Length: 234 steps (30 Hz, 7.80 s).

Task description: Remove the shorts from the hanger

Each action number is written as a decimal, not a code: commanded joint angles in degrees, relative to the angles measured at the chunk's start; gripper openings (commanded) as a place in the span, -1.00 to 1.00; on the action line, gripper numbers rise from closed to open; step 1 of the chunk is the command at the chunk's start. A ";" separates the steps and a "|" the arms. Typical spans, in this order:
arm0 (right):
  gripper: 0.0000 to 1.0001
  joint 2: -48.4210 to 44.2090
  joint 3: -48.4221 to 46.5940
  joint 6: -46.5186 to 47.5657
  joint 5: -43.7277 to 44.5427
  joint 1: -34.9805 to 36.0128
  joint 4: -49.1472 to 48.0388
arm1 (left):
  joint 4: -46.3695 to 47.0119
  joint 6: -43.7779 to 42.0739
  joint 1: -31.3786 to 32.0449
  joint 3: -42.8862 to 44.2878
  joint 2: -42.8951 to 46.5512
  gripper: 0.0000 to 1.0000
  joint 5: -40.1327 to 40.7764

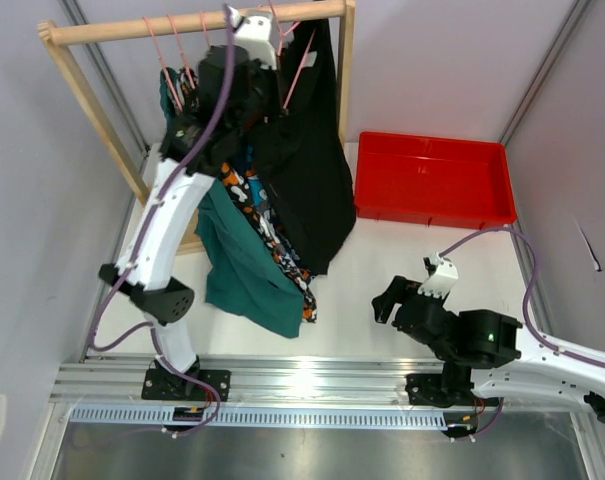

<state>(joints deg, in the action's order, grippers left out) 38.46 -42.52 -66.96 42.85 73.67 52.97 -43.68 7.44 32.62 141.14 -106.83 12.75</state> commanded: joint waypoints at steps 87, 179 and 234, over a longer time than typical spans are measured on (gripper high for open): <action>-1.00 34.92 -57.67 40.17 -38.69 -77.07 -27.57 | -11.69 7.24 17.47 -49.38 58.58 -1.00 -43.07; 0.68 1.97 3.15 30.04 -44.08 -52.49 -44.27 | -16.53 -2.25 2.80 -1.75 18.31 -0.97 -1.24; 0.99 -29.76 15.10 21.70 -39.69 -50.11 -17.99 | 3.79 15.23 -4.06 6.95 -10.34 -0.76 -13.27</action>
<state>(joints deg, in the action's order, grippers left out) 9.41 -27.97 -43.81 3.14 23.29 34.35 -41.39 21.06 29.28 145.47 -118.96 2.17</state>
